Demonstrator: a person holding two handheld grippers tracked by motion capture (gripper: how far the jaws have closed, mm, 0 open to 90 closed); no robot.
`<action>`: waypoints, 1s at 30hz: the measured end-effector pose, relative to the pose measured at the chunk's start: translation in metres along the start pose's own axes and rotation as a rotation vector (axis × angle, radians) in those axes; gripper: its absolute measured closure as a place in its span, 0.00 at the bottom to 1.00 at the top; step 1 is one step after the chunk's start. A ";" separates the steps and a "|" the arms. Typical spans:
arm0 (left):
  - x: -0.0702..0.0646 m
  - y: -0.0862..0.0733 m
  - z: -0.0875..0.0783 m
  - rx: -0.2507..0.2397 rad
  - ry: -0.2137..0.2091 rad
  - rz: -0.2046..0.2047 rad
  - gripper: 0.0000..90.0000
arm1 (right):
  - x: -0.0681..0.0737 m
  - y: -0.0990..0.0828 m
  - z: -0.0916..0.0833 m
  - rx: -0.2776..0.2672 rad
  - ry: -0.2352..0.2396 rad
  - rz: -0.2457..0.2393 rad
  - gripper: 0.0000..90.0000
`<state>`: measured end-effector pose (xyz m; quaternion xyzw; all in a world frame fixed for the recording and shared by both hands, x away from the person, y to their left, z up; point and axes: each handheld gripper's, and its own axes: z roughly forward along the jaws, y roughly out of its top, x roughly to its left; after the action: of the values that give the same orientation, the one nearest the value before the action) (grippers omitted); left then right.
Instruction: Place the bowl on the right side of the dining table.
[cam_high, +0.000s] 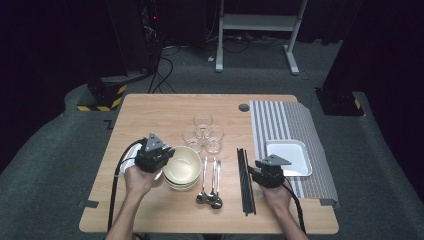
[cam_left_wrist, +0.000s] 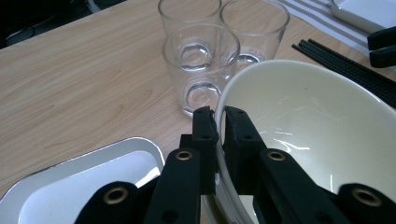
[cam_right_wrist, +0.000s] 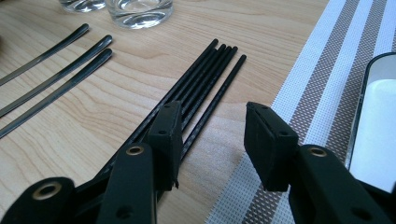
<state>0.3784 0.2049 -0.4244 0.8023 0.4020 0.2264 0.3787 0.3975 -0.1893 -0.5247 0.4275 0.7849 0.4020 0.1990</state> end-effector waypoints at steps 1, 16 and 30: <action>0.000 0.000 -0.001 -0.002 -0.002 -0.001 0.93 | 0.000 0.000 0.000 0.000 0.000 0.000 0.63; -0.001 0.004 -0.004 -0.029 -0.027 -0.032 0.93 | 0.000 0.000 0.000 0.000 0.002 0.001 0.63; -0.003 0.011 -0.007 -0.053 -0.049 -0.045 0.93 | 0.000 0.000 0.000 -0.003 0.002 0.006 0.62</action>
<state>0.3767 0.2009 -0.4114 0.7880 0.4045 0.2085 0.4147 0.3974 -0.1898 -0.5247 0.4290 0.7832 0.4043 0.1978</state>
